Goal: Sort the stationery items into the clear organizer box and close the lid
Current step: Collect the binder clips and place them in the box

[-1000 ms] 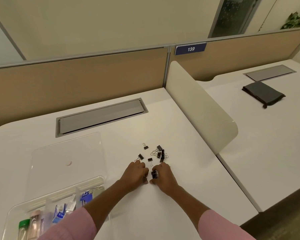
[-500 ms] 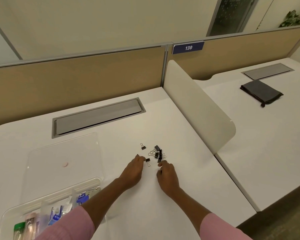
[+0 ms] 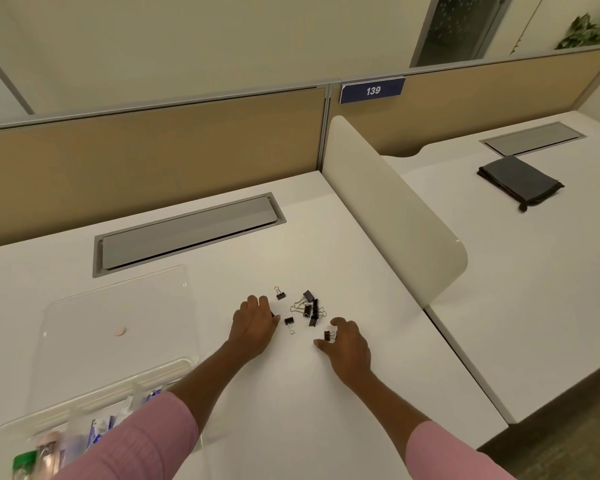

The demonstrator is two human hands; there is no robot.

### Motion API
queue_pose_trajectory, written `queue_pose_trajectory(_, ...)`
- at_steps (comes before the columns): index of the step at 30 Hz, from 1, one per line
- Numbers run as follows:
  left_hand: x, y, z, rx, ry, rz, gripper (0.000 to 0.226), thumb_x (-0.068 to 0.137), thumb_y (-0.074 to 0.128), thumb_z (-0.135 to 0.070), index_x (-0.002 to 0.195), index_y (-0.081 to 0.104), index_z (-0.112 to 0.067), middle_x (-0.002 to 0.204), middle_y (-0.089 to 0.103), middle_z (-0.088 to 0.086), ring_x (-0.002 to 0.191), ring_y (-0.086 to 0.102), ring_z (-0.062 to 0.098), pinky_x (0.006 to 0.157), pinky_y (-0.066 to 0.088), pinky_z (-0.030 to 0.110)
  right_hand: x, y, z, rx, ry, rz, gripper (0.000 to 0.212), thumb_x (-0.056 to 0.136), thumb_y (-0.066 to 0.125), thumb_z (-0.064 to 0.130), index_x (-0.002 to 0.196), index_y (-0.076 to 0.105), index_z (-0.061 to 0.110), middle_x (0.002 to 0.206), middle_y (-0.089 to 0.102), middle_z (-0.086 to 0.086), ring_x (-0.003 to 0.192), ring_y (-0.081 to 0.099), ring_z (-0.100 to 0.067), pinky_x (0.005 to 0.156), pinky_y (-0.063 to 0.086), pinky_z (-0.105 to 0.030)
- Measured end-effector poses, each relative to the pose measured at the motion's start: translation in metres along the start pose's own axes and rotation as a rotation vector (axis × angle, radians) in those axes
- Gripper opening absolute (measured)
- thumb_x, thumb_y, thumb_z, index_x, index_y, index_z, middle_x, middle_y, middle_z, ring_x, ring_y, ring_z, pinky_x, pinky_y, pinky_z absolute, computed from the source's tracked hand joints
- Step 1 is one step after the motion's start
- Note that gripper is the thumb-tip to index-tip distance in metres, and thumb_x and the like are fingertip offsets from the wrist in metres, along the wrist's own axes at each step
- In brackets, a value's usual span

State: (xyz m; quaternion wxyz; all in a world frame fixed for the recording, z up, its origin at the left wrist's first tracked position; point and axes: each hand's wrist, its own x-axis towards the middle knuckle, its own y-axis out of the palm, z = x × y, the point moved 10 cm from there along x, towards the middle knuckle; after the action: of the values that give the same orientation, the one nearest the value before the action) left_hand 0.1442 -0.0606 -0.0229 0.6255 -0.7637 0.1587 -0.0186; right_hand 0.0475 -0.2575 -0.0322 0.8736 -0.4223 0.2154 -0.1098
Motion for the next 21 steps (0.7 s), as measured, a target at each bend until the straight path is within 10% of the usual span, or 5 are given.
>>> queue_pose_trajectory(10,0.003,0.014,-0.009,0.034,0.067,0.063,0.03,0.097,0.045,-0.031,0.113,0.047,-0.006,0.112,0.05,0.016,0.098,0.053,0.033,0.077,0.045,0.041,0.006,0.007,0.008,-0.051,-0.037,0.014,0.021,0.088,0.058,0.029,0.099,0.061,0.011,0.101,0.064,-0.005,0.095,0.06,-0.026,0.073,0.043,-0.031)
queue_pose_trajectory(17,-0.002,0.008,-0.017,-0.051,0.083,0.037,0.026,0.094,0.044,-0.027,0.104,0.045,-0.004,0.103,0.05,0.015,0.088,0.053,0.032,0.066,0.034,0.033,0.013,0.003,-0.003,0.688,0.162,0.043,0.021,0.083,0.068,0.019,0.067,0.062,0.008,0.058,0.057,-0.004,0.05,0.048,-0.016,0.049,0.038,-0.026)
queue_pose_trajectory(21,-0.002,0.006,-0.016,-0.147,0.036,0.036,0.017,0.087,0.048,-0.022,0.089,0.038,-0.008,0.086,0.054,0.013,0.081,0.05,0.033,0.062,0.031,0.034,0.016,0.011,0.003,1.024,0.256,0.183,0.009,0.085,0.063,0.007,0.077,0.065,0.004,0.073,0.068,-0.013,0.048,0.044,-0.015,0.041,0.031,-0.023)
